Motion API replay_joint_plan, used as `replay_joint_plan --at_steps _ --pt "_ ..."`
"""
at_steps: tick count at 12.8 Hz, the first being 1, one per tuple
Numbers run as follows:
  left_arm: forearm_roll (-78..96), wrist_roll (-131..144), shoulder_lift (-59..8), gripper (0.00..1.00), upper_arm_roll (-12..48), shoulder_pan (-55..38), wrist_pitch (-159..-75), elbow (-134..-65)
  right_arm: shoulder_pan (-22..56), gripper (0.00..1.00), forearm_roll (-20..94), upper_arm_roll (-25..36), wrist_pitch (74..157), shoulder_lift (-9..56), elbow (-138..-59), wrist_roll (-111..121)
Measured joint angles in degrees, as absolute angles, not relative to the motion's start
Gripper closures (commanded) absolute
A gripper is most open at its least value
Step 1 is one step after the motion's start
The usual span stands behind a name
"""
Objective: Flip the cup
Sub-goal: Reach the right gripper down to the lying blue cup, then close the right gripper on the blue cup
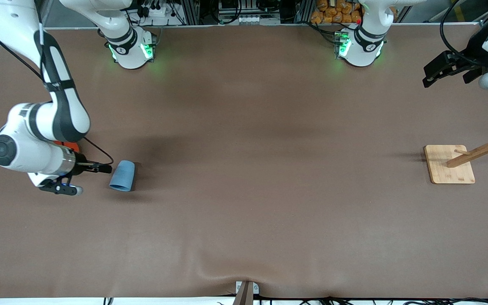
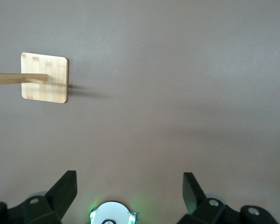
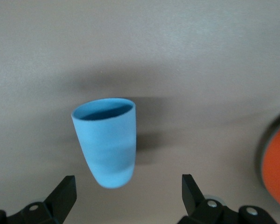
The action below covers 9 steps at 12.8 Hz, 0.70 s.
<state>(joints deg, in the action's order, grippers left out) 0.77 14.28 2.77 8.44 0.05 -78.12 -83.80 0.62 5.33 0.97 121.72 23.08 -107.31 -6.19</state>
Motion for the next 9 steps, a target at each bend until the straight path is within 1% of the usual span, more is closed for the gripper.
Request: replay_joint_plan --at_steps 3,6,7,8,9 --pt "0.8 14.3 2.8 0.0 8.6 0.0 -78.1 -83.8 1.6 0.0 5.9 0.9 127.0 26.2 -107.6 -6.2" --pt "0.8 14.3 2.8 0.0 8.6 0.0 -78.1 -83.8 3.0 0.0 6.2 0.9 130.3 28.9 -107.7 -6.2" --pt "0.8 14.3 2.8 0.0 8.6 0.0 -78.1 -83.8 3.2 0.29 6.3 0.8 132.2 29.6 -108.2 -6.2" --pt "0.8 14.3 2.8 0.0 8.6 0.0 -78.1 -83.8 3.3 0.72 6.3 0.8 134.6 30.1 -109.0 -6.1" --pt "0.8 14.3 2.8 0.0 8.6 0.0 -78.1 -83.8 3.6 0.9 6.3 0.8 136.0 30.6 -109.8 -5.6"
